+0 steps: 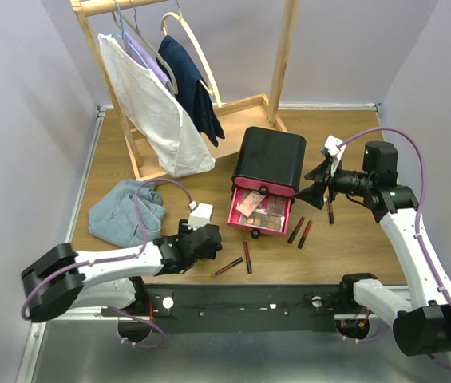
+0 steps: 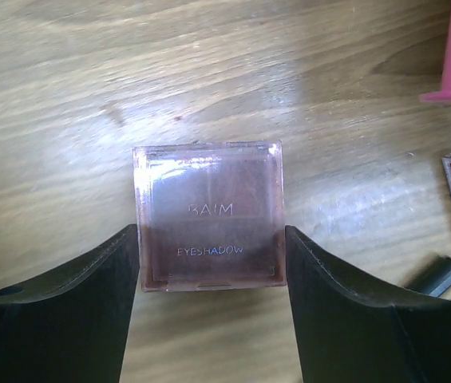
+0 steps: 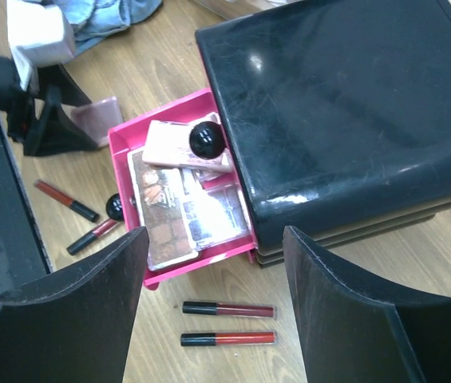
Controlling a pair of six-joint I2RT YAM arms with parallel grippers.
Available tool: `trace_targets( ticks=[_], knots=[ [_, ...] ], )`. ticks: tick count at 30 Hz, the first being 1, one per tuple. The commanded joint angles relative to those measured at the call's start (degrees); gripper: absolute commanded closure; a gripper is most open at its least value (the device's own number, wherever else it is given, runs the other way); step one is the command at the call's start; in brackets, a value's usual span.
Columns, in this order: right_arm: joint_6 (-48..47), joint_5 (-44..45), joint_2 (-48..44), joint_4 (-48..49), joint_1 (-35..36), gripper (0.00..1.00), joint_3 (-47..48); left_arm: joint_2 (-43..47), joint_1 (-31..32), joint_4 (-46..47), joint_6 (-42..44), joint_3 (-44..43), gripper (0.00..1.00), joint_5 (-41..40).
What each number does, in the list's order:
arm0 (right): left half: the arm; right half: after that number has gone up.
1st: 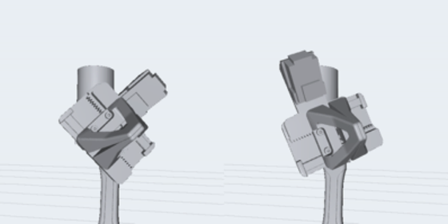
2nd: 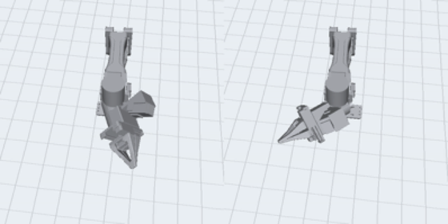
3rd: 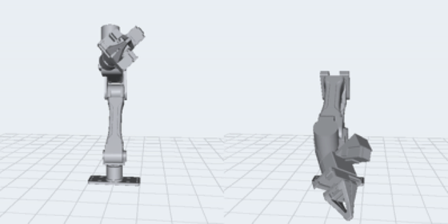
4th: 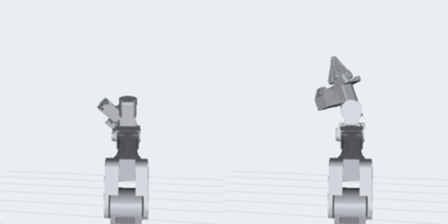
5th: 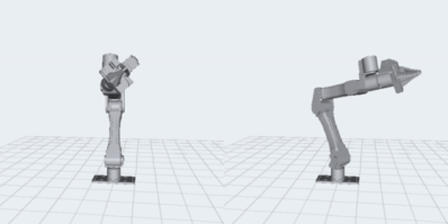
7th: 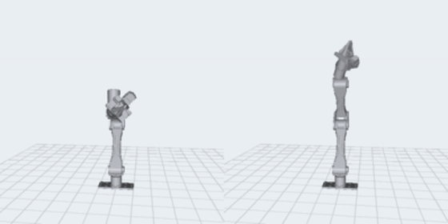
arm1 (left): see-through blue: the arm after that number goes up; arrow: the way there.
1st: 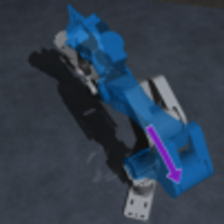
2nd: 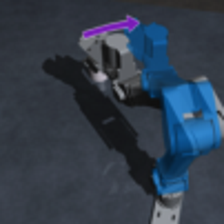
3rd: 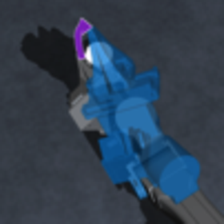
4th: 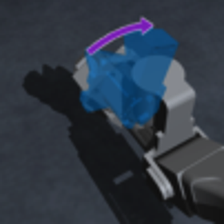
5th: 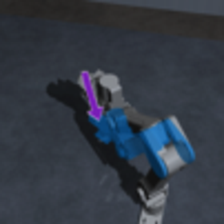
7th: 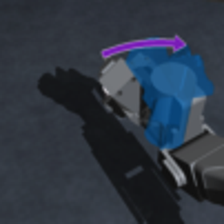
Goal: Organize the makeup
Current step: Pick up the makeup from the center of the board.
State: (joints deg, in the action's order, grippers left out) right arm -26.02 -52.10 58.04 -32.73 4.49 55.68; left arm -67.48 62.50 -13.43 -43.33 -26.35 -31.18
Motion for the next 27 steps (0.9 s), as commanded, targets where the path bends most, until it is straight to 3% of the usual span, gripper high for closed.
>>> trace_targets(
  ticks=[1, 7, 13, 19, 27],
  knots=[
    [1.41, -3.62, -0.21, -0.75, -0.27, 0.24, 0.57, 10.25, -0.54, -7.73, -4.48, 0.86, 0.56, -0.29],
    [1.85, -4.24, 0.67, -0.41, -0.27, 0.24, 1.18, 23.96, -0.89, -16.87, -4.05, -1.33, 0.59, -1.78],
    [2.29, -4.15, 0.58, 0.21, -0.18, 0.24, 0.83, 31.71, -1.15, -16.20, 3.41, -5.63, 0.59, 1.55],
    [2.90, -3.72, 0.06, 0.74, -0.19, 0.24, 0.57, 24.26, -1.24, -9.26, 8.61, -13.19, 0.59, 9.02],
    [3.34, -3.28, -1.09, 1.27, -0.19, 0.24, -0.22, 6.77, -1.33, -0.37, 12.74, -22.33, 0.58, 13.34]
  ],
)
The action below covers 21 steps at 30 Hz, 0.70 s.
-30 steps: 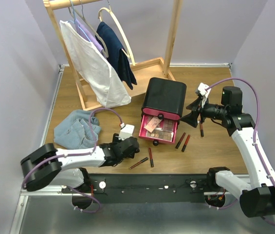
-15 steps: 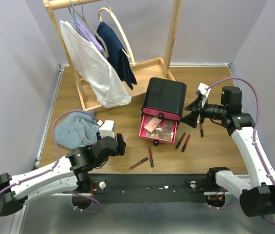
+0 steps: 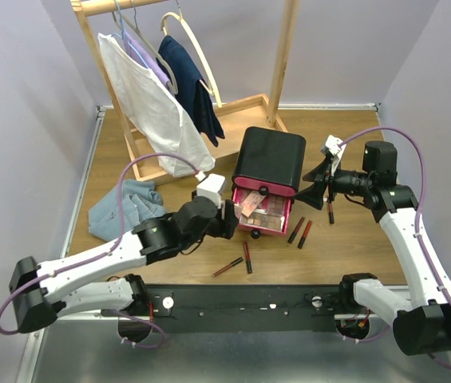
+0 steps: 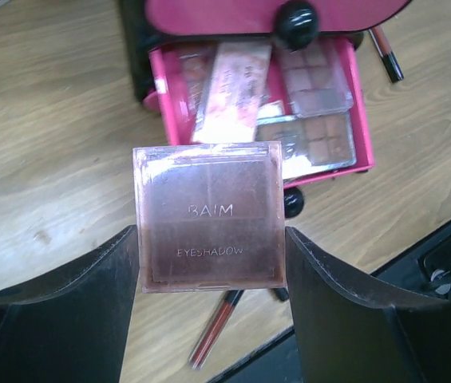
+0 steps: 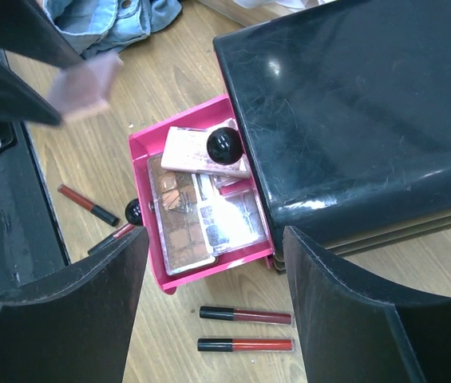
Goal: Organize the makeup
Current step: Pick up the makeup from the center of the board.
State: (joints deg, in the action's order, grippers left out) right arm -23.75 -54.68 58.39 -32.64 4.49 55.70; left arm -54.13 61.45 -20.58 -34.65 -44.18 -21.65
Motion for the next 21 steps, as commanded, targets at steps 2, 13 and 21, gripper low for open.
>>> trace_targets(
  ticks=[2, 13, 21],
  knots=[
    [0.98, -0.61, -1.70, 1.09, -0.18, 0.24, -0.42, -11.32, -0.28, 7.83, 5.03, -7.48, 0.58, 4.24],
    [0.37, -0.08, -2.76, 0.91, -0.36, 0.24, -1.30, -26.11, -1.60, 3.62, 7.06, -17.07, 0.57, 3.02],
    [0.37, -0.08, -2.76, 1.18, -0.36, 0.23, -1.56, -31.11, -1.86, 2.03, 7.93, -20.32, 0.51, 0.12]
  ],
)
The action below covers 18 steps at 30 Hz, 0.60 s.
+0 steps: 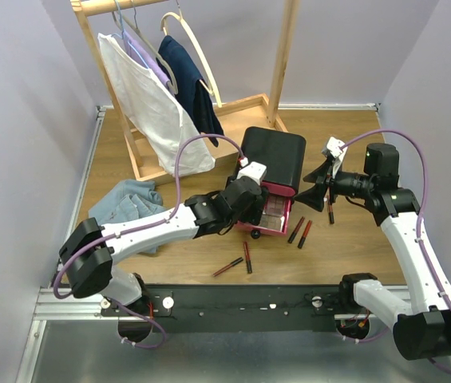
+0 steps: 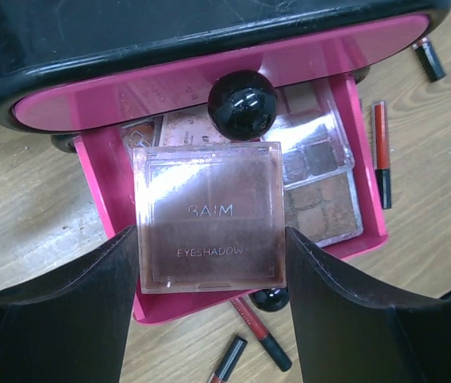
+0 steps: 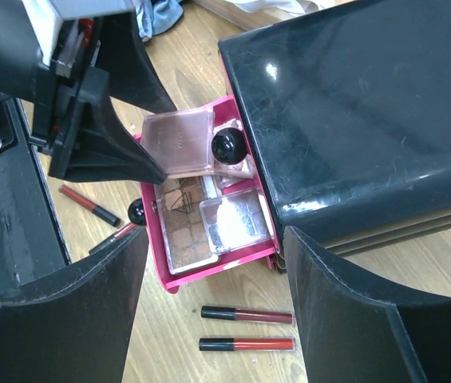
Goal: Organize the makeup
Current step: Pick up the makeup from the center of the board, then place the makeup in the drawer.
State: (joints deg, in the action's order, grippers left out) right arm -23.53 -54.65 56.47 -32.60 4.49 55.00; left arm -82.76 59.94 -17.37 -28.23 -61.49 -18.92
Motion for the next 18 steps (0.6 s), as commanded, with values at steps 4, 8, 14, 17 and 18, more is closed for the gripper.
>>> trace_targets(
  ticks=[4, 8, 14, 17, 18],
  knots=[
    [0.15, -0.01, -0.66, 1.05, -0.45, 0.23, -0.51, -5.65, -0.70, -3.45, 1.86, -5.56, 0.47, -3.40],
    [0.06, 0.16, -0.83, 0.87, -0.45, 0.23, -0.60, -7.24, -0.97, -4.17, 1.95, -7.06, 0.43, -5.07],
    [0.15, 0.16, -0.83, 1.05, -0.45, 0.23, -0.69, -9.87, -1.58, -6.45, 1.51, -10.04, 0.30, -7.19],
    [-0.11, 0.07, -0.83, 0.70, -0.54, 0.23, -0.60, -10.49, -1.58, -6.54, 1.42, -10.84, 0.22, -7.28],
    [-0.29, 0.16, -0.83, 0.61, -0.45, 0.23, -0.51, -10.58, -1.67, -6.45, 1.42, -11.10, 0.20, -7.10]
  ],
)
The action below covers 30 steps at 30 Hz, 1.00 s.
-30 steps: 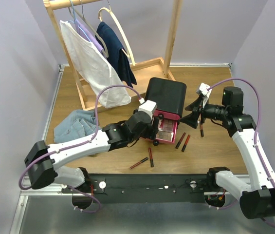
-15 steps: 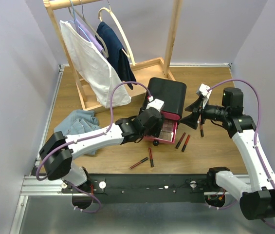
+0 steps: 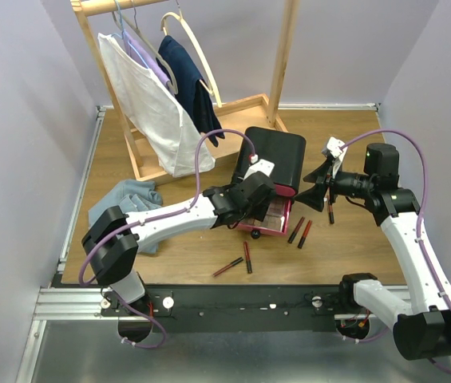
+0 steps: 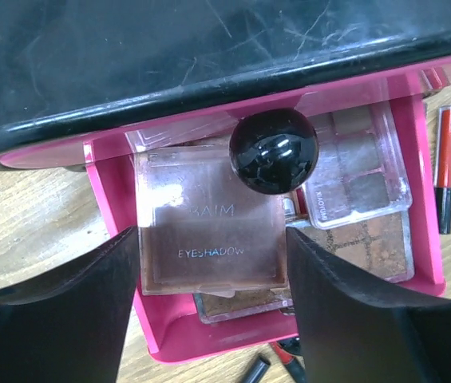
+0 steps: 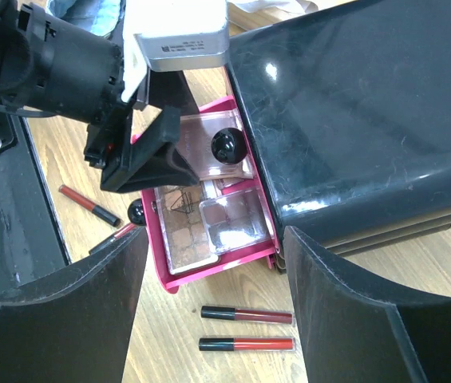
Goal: Organize the makeup
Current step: Place the makeup in the drawer.
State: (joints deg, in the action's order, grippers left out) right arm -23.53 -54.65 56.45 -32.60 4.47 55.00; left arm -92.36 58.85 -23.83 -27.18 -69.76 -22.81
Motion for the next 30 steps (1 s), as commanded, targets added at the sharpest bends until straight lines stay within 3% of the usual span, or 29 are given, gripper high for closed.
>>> trace_targets(
  ticks=[1, 9, 19, 25, 30],
  knots=[
    [-0.46, 0.16, -0.72, 0.35, -0.43, 0.23, -0.51, -0.98, -0.67, -0.16, 0.37, -3.02, 0.18, -2.86],
    [-1.52, 0.25, -0.81, -0.36, -0.51, 0.23, -0.51, 0.42, -0.93, -0.77, -0.24, -3.81, 0.12, -1.19],
    [-8.72, -3.70, 0.42, -7.29, -0.43, 0.27, 1.07, 8.94, -1.37, -1.57, -1.82, -0.39, 0.19, 1.53],
    [-14.69, -6.87, 2.35, -12.21, 0.45, 0.46, 1.95, 16.76, -1.28, -0.16, -2.35, 5.33, 0.25, 4.26],
    [-22.69, -4.42, 4.72, -16.97, 6.33, 0.58, 3.44, 22.47, -1.46, -1.04, -2.09, 10.42, 0.29, 4.44]
  ],
)
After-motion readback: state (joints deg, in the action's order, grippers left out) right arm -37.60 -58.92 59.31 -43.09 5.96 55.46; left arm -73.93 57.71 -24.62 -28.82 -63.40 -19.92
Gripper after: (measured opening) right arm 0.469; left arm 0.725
